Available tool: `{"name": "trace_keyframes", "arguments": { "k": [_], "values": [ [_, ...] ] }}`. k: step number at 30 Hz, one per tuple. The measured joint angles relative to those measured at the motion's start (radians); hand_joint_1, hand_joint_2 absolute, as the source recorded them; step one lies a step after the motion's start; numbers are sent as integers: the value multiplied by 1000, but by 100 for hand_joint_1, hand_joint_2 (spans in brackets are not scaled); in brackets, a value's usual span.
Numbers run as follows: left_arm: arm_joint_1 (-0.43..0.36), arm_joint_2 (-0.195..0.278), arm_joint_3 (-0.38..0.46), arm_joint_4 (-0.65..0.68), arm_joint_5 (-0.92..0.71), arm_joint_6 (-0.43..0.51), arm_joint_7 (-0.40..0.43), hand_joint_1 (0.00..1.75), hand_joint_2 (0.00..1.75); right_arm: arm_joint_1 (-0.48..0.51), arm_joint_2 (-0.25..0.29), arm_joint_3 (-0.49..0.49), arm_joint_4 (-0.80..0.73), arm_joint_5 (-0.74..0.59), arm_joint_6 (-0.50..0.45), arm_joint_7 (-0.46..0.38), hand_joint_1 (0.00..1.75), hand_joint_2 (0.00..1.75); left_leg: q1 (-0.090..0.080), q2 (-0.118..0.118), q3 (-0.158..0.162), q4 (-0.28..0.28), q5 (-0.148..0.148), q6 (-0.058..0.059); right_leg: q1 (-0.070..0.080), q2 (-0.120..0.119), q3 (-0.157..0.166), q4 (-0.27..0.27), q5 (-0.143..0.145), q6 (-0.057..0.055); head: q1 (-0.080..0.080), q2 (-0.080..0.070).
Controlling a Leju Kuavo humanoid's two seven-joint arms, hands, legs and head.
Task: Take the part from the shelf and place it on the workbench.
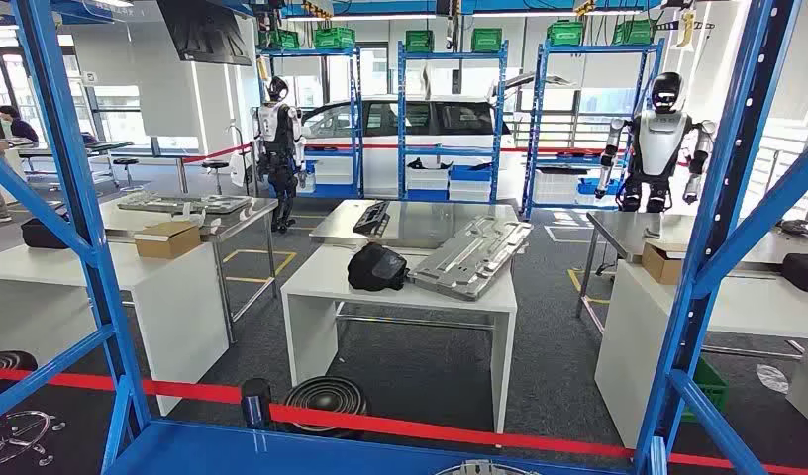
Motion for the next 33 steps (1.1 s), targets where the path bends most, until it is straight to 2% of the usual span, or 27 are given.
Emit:
{"name": "trace_keyframes", "arguments": {
  "k": [2,3,4,5,6,9,11,12,14,15,16,17,19,20,21,24,26,27,29,30,31,32,33],
  "values": [
    [-1,0,0,1,-2,1,-2,0,0,-1,0,-1,0,-1,0,-2,175,175,0,-1,1,1,-1,-1,-1,-1,39,-78,33,9,0,0],
    [-1,0,1,2,-4,1,-3,0,0,-3,0,-1,0,-3,0,-4,175,175,0,-2,2,4,-3,-4,-2,-3,78,-157,63,16,0,0],
    [-2,-1,1,3,-6,2,-4,0,0,-6,1,-2,0,-3,0,-5,175,175,-2,-3,0,11,-6,-9,-2,-5,116,-230,89,16,1,0],
    [-3,-1,1,4,-7,3,-4,0,0,-8,2,-3,0,-4,-1,-6,175,175,-4,-4,-2,17,-10,-14,-2,-6,142,-282,107,12,0,0],
    [-4,-1,2,4,-8,3,-5,0,0,-11,2,-4,0,-4,-1,-8,175,175,-6,-4,-5,22,-13,-19,1,-7,155,-307,115,4,0,0],
    [-5,-2,6,3,-8,3,-6,0,0,-14,6,-4,-1,-4,-5,-10,175,175,-2,-5,-11,29,-18,-32,1,-7,155,-313,121,-17,-1,0],
    [-5,-4,11,-1,-6,-5,-11,0,0,-14,10,-4,-4,-2,-17,-10,175,175,3,-5,-36,82,-54,-43,-4,-7,155,-315,124,-26,-2,0],
    [-5,-6,14,-4,-3,-10,-17,0,0,-14,11,-5,-9,1,-26,-8,175,175,6,-5,-63,139,-86,-49,-5,-7,154,-315,124,-29,-3,0],
    [-5,-8,17,-11,1,-21,-38,0,87,-10,11,-6,-22,7,-41,-5,175,175,11,-5,-129,278,-147,-57,-3,-7,151,-315,125,-32,-4,0],
    [-5,-9,18,-13,2,-23,-50,0,131,-8,11,-7,-30,8,-46,-3,175,175,12,-5,-150,319,-156,-59,-3,-7,149,-314,125,-33,-4,0],
    [-4,-9,18,-15,2,-21,-62,0,175,-6,11,-9,-40,9,-50,-1,175,175,13,-5,-152,322,-146,-59,-3,-7,149,-314,125,-33,-4,0],
    [-4,-9,18,-18,3,-17,-71,0,175,-3,11,-12,-50,9,-53,1,175,175,13,-5,-134,282,-117,-57,-3,-6,150,-314,125,-33,-5,0],
    [-4,-9,18,-28,9,-5,-80,0,175,-1,11,-22,-78,7,-61,4,175,175,11,-5,-65,138,-48,-49,-1,-4,153,-314,125,-32,-5,0],
    [-4,-9,18,-33,14,0,-81,0,175,-1,11,-28,-93,5,-66,4,175,175,9,-5,-37,79,-29,-45,1,-3,152,-314,125,-29,-5,0],
    [-4,-10,18,-38,18,3,-80,0,175,-2,12,-34,-106,3,-71,4,175,175,6,-5,-22,44,-21,-41,3,-3,150,-314,125,-26,-4,0],
    [-3,-11,18,-49,23,7,-79,0,175,-1,12,-46,-135,0,-76,4,175,175,2,-5,-17,24,-18,-25,3,-3,144,-315,127,-9,-4,0],
    [-3,-14,19,-54,27,9,-78,0,175,-1,11,-52,-148,-2,-79,4,175,175,6,-5,-10,12,-8,-11,3,-4,123,-276,104,-6,-3,0],
    [-3,-15,19,-55,31,11,-76,0,175,-1,12,-55,-154,-6,-85,3,175,175,7,-5,-7,7,-4,-7,3,-5,96,-222,79,-9,-2,0],
    [-3,-16,18,-56,45,16,-70,0,175,2,12,-63,-166,-18,-109,3,175,175,4,-5,-8,7,-3,-4,3,-5,27,-78,21,-13,-1,0],
    [-2,-16,16,-56,57,19,-68,0,175,5,12,-68,-174,-26,-127,3,175,175,3,-6,-9,7,-4,-4,3,-5,2,-26,6,-11,0,0],
    [0,-16,14,-56,71,22,-67,0,175,8,13,-76,-186,-35,-149,1,175,175,2,-6,-8,8,-4,-4,3,-5,-5,-12,7,-6,0,0],
    [3,-16,10,-56,88,26,-65,0,175,11,14,-87,-201,-46,-177,-3,175,175,2,-7,-7,9,-5,-5,3,-5,10,-44,25,2,1,0],
    [8,-17,4,-56,108,31,-60,0,175,14,17,-100,-219,-60,-208,-11,175,175,3,-8,-6,12,-7,-7,2,-6,44,-112,54,9,1,0]
  ]
}}
